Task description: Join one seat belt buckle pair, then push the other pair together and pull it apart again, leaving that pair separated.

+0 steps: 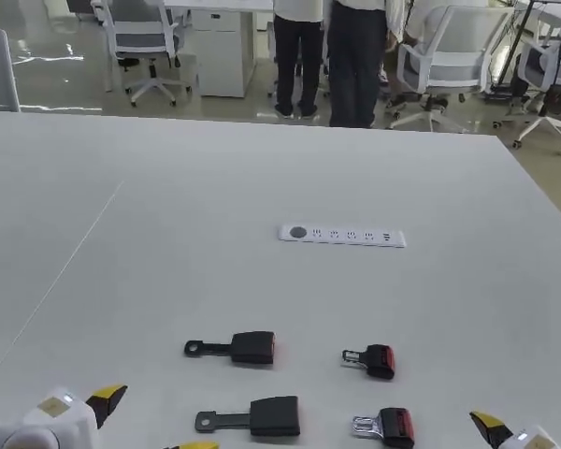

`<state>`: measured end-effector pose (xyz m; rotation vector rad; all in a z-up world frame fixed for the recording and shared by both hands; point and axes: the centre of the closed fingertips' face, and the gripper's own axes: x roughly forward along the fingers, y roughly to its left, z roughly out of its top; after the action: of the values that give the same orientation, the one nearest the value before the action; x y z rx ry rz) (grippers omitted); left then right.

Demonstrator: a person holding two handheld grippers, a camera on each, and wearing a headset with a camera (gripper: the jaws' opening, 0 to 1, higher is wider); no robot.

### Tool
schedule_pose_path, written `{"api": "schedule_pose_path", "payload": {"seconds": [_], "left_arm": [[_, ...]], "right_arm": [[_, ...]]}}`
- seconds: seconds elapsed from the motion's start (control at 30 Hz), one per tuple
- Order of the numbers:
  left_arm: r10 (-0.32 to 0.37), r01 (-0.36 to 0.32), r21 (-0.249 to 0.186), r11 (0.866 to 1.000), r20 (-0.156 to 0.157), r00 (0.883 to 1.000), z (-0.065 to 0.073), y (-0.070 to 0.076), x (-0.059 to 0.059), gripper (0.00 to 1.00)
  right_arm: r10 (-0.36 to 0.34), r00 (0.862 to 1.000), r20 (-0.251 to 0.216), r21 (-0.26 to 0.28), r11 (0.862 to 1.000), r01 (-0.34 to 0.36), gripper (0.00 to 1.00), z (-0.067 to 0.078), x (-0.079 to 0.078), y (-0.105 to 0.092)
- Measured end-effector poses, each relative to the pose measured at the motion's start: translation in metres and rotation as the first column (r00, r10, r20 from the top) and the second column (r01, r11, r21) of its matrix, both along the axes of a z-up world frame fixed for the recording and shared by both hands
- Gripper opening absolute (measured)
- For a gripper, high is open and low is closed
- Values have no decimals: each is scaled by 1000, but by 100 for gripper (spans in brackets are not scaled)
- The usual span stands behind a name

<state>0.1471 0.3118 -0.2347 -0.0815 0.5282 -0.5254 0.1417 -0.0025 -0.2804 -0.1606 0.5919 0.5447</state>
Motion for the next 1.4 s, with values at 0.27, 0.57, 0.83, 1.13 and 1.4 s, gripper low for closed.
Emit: {"api": "schedule_pose_path", "payload": {"seconds": [0.27, 0.57, 0.83, 1.13, 1.4], "left_arm": [[2, -2, -5, 1000, 3, 1000, 1, 0, 3, 100], [13, -13, -6, 1000, 3, 1000, 2, -1, 2, 100], [14, -14, -14, 1000, 1, 1000, 2, 0, 1, 99], [10, -10, -17, 1000, 4, 1000, 1, -2, 4, 99], [12, -12, -20, 1000, 1, 1000, -1, 0, 4, 99]], "right_arm": [[1, 1000, -2, 0, 1000, -1, 93, 0, 3, 1], [-6, 1000, -3, -5, 1000, 6, 93, 0, 2, 1], [-9, 1000, -7, -4, 1000, 9, 93, -1, 0, -1], [-6, 1000, -4, -1, 1000, 6, 93, 0, 1, -1], [-1, 1000, -12, -1, 1000, 1, 93, -1, 1, 0]]}}
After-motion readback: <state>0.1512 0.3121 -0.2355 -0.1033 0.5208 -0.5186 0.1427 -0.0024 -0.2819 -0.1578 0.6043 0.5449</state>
